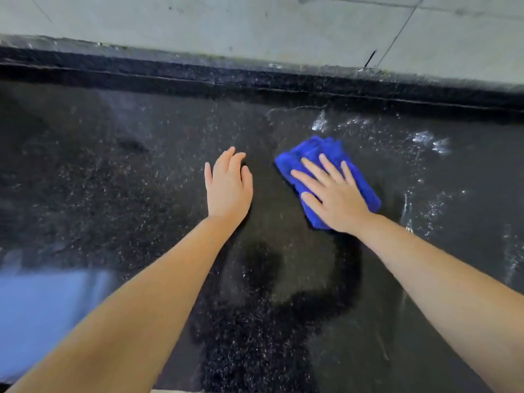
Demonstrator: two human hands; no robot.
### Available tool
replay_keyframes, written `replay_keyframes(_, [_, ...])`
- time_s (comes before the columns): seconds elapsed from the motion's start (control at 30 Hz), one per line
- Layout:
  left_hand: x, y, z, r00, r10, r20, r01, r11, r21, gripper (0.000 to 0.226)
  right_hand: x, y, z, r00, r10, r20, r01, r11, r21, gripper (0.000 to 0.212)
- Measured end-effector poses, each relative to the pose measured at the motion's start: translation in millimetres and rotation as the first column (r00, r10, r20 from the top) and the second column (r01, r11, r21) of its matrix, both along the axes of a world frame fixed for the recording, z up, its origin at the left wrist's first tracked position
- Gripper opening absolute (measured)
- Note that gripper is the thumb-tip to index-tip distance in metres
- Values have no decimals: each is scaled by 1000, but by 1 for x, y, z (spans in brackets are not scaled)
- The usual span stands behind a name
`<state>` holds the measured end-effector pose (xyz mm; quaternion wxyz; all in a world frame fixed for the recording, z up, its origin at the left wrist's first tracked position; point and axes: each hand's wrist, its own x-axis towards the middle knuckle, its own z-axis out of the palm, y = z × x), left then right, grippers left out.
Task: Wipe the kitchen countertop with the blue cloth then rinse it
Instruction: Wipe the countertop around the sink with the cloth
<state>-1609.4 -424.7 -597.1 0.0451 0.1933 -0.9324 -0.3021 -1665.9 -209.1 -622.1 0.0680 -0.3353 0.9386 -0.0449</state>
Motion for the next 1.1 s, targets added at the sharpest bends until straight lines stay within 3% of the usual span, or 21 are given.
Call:
replay_keyframes(0.07, [-19,-10,-10,996,-36,77,46,990,-135,40,-56,1,2,946,-318,61,317,948,37,50])
replay_keyframes(0.13, [-25,-13,-17,991,-48,122,74,972,-222,44,-73,-12,4,862,-499,91,495,867,59,50])
replay_keyframes(0.2, [-26,-11,-19,986,-47,158,85,966,-244,48,-45,-29,6,881,-473,8,473,881,36,51])
replay_keyframes(0.33, [-26,-8,-19,983,-27,182,75,963,-261,51,34,-60,4,984,-168,-56,170,985,38,51])
replay_keyframes(0.5, [-28,-9,-20,984,6,179,41,966,-254,57,-56,-131,9,997,18,76,-19,1000,8,50])
replay_keyframes(0.67, [-29,-9,-20,989,20,149,24,957,-290,56,-112,-173,10,993,2,114,0,1000,-18,49])
replay_keyframes(0.8, [-29,-10,-20,981,-1,196,60,953,-296,53,-114,-98,5,968,-241,68,242,970,-9,49])
replay_keyframes(0.93, [-29,-11,-18,975,-20,223,87,951,-295,52,-126,6,11,814,-574,84,569,818,79,50])
replay_keyframes(1.03, [-30,-12,-18,968,-30,250,107,948,-299,50,-118,-11,10,673,-732,104,730,681,66,51])
replay_keyframes(1.1, [-29,-12,-18,967,-31,254,109,947,-301,50,-89,-51,6,745,-664,56,664,747,26,51])
